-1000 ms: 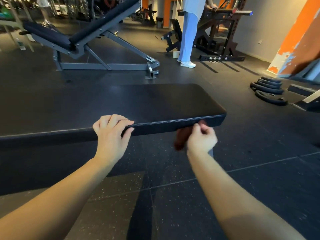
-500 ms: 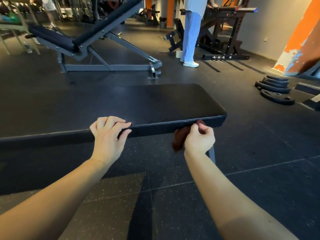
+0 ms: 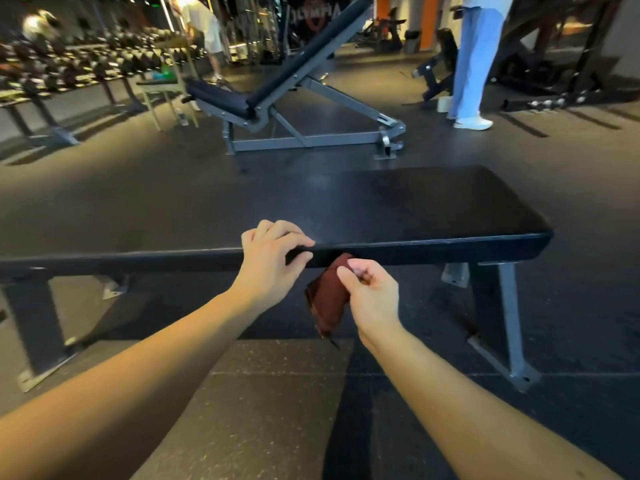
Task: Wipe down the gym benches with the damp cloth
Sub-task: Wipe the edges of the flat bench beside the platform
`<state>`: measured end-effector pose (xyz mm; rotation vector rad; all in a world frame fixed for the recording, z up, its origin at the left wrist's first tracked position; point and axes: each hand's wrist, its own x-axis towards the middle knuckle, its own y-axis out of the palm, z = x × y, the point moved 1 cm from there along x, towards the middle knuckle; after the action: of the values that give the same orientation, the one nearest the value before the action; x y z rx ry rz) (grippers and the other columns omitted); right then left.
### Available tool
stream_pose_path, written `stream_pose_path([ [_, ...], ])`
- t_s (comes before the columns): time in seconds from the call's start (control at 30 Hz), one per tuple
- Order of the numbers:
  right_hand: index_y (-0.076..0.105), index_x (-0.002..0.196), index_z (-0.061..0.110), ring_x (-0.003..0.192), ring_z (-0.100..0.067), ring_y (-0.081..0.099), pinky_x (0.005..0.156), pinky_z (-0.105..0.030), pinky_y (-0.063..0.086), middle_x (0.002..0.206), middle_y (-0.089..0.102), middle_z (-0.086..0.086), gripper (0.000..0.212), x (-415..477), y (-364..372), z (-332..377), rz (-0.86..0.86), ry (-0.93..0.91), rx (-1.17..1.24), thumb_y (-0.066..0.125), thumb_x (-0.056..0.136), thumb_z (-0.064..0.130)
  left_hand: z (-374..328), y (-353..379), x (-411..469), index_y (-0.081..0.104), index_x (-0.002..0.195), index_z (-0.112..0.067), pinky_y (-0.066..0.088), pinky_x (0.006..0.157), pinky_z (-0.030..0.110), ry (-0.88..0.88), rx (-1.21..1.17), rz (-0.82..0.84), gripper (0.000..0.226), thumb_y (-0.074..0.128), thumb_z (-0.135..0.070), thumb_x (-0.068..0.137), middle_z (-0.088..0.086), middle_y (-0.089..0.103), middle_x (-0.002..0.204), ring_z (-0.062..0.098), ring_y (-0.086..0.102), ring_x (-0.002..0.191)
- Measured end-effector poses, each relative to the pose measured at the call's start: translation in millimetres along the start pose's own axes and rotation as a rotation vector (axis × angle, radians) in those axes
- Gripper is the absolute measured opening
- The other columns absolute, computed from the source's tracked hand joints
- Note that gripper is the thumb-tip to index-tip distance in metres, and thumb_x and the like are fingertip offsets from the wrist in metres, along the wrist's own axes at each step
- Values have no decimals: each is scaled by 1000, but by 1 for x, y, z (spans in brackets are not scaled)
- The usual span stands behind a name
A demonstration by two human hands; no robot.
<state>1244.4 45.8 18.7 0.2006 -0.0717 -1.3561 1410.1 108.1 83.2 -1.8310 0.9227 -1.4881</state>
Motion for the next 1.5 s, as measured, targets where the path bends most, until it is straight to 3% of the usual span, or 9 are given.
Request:
stream_pose_path([
  [0.13, 76, 99, 23, 102, -23, 73, 94, -41, 58, 97, 78, 0, 13, -6, 26, -3, 293, 45, 58, 69, 97, 11, 19, -40, -23, 69, 123, -30, 39, 102, 32, -357, -220, 280, 28, 69, -33, 96, -17, 63, 117, 2, 54, 105],
  [0.27, 74, 108, 24, 110, -23, 70, 101, -45, 55, 105, 77, -1, 14, -23, 57, -2, 546, 58, 30, 67, 99, 15, 36, -65, -50, 62, 135, -22, 45, 86, 2, -575, -456, 419, 41, 71, -25, 95, -12, 68, 123, -13, 59, 102],
  [0.37, 73, 106, 27, 110, -21, 70, 101, -44, 56, 105, 77, 2, 12, -36, 75, -2, 622, 59, -3, 68, 98, 19, 46, -77, -57, 69, 127, -27, 47, 96, 17, -660, -487, 472, 32, 70, -30, 95, -17, 71, 117, -5, 63, 106],
  [0.5, 71, 111, 31, 109, -15, 69, 99, -39, 58, 109, 74, 10, 16, -40, 76, -1, 619, 36, -101, 70, 97, 25, 48, -82, -56, 76, 109, -28, 47, 81, 13, -743, -519, 504, 16, 69, -32, 95, -14, 76, 100, 7, 70, 100],
  [0.63, 70, 114, 30, 108, -13, 69, 97, -39, 59, 112, 73, 9, 18, -35, 69, -1, 589, 39, -143, 71, 97, 26, 46, -76, -47, 78, 95, -15, 47, 97, 34, -807, -544, 535, 15, 69, -27, 95, 2, 78, 94, 20, 71, 99],
  [0.87, 64, 120, 33, 110, -12, 67, 98, -35, 58, 116, 71, 9, 40, -43, 59, -10, 581, 110, -255, 78, 86, 50, 43, -63, -53, 73, 94, -9, 44, 79, 28, -757, -519, 533, 18, 66, -25, 95, 3, 72, 88, 20, 65, 93],
  [1.23, 69, 109, 30, 101, -12, 72, 98, -40, 58, 103, 76, 6, 20, -49, 78, -43, 539, 117, -558, 64, 97, 14, 80, -49, -62, 64, 105, -19, 56, 89, 34, -592, -461, 660, 20, 63, -39, 99, 1, 70, 99, 18, 66, 96],
  [1.4, 78, 99, 21, 97, -13, 72, 85, -29, 60, 101, 76, 0, 32, -49, 73, -58, 448, 219, -546, 53, 100, 1, 99, -20, -66, 65, 101, -18, 51, 84, 36, -539, -474, 730, 23, 62, -41, 98, 3, 68, 98, 21, 64, 95],
  [1.5, 78, 99, 13, 105, -22, 69, 97, -36, 52, 100, 76, -4, 30, -48, 72, -70, 393, 319, -433, 52, 94, 0, 109, 1, -65, 63, 101, -22, 47, 83, 34, -526, -504, 792, 21, 64, -42, 97, 0, 67, 98, 18, 63, 96],
])
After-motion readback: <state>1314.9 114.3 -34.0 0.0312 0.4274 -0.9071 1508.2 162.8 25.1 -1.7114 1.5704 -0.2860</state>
